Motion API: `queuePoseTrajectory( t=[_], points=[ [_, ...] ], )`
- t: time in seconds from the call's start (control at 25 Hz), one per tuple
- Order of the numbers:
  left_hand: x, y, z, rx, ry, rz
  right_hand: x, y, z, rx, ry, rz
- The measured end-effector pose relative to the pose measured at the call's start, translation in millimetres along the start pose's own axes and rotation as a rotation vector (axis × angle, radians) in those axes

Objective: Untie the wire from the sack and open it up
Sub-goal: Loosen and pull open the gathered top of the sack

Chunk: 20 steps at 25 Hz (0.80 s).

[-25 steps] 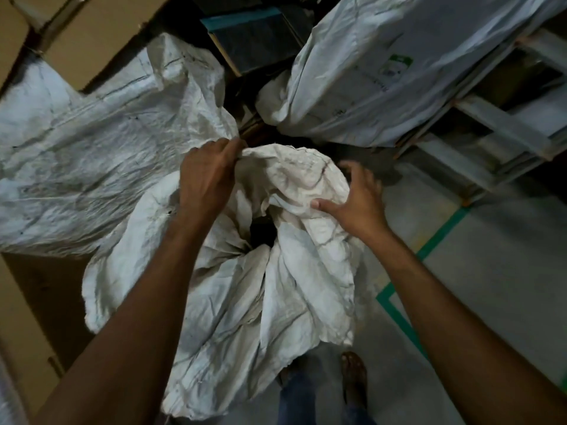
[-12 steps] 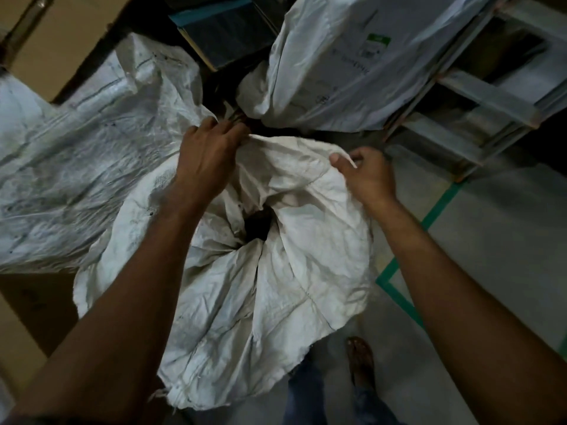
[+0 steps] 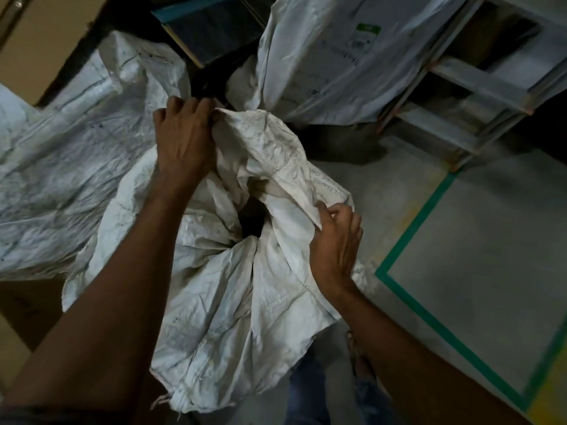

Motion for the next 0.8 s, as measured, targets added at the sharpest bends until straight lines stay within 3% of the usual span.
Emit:
queuePoseTrajectory(
  t=[0.08,0.2,0.28,0.4,0.52,0.6,0.68,0.72,0.8],
  points=[
    [-2,12,-8,-0.083,-0.021,-0.036,14,-2,11,-0.047,0.034,0.239],
    [-21,65,-31,-0.561,-0.144,0.036,33,-5,32,-0.142,-0.014,0.555],
    [-29,81,-30,-0.657,-0.181,0.037,40,0,43,-0.146,-0.082,0.652],
    [-28,78,-9,-0.560,-0.154,0.063,44,16,56,-0.133,-0.170,0.657],
    [-21,89,13,-0.559,-0.122,0.094,56,19,55,-0.093,-0.079,0.531],
    [-12,93,26,-0.524,-0.111,0.064,60,22,36,-0.105,0.022,0.272],
    [-8,88,31,-0.450,-0.098,0.035,44,35,10,-0.203,-0.089,0.085],
    [-8,86,27,-0.405,-0.102,0.021,34,41,-3,-0.267,-0.187,0.144],
    [-11,85,3,-0.256,-0.095,-0.046,15,50,-16,-0.467,-0.362,0.511]
  ],
)
Point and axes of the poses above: each hand's wrist, its own z-axis towards the middle knuckle, its own x-axis out of the back of the hand, y = z × x, the point moved 6 cm from there along z, towards the middle knuckle
